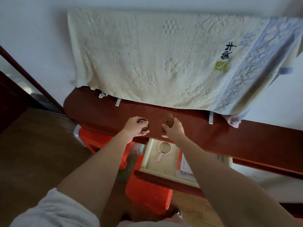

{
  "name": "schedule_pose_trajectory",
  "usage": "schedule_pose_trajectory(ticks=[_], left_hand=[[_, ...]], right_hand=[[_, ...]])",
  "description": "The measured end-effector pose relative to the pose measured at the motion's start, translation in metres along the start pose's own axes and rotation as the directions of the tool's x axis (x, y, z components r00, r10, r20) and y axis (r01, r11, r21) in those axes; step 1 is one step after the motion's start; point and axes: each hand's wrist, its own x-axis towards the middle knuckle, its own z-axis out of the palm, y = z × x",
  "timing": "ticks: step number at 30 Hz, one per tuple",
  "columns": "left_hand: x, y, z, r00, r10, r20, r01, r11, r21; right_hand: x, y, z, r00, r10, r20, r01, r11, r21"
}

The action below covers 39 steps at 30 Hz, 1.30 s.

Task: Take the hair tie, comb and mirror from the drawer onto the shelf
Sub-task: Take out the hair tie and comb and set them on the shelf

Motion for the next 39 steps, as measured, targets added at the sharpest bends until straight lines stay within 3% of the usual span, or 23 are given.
schedule_pose_trajectory(ticks=[10, 20, 27, 31, 39], left_hand=[[0.052, 0.000, -0.048, 0.988, 0.148, 0.053, -0.156, 0.958, 0.241], [0.137, -0.016, -0.106, 0.966, 0.146, 0.212, -0.230, 0.860, 0.455], [0.171, -0.028, -0.108, 0.978, 0.150, 0.148, -0.207, 0.817, 0.539], [0.182, -0.030, -0.115, 0.978, 0.178, 0.112, -0.208, 0.745, 0.634], [0.192, -0.032, -0.116, 0.949, 0.234, 0.213, -0.313, 0.599, 0.737]], right_hand=[[0.025, -0.020, 0.041, 0.998, 0.036, -0.060, -0.038, 0.999, -0.033], [0.057, -0.022, 0.114, 0.964, 0.150, -0.221, -0.169, 0.983, -0.073], [0.075, -0.010, 0.124, 0.965, 0.176, -0.195, -0.216, 0.954, -0.210], [0.082, -0.001, 0.129, 0.968, 0.184, -0.171, -0.223, 0.943, -0.247], [0.091, -0.004, 0.142, 0.968, 0.145, -0.203, -0.202, 0.934, -0.294]])
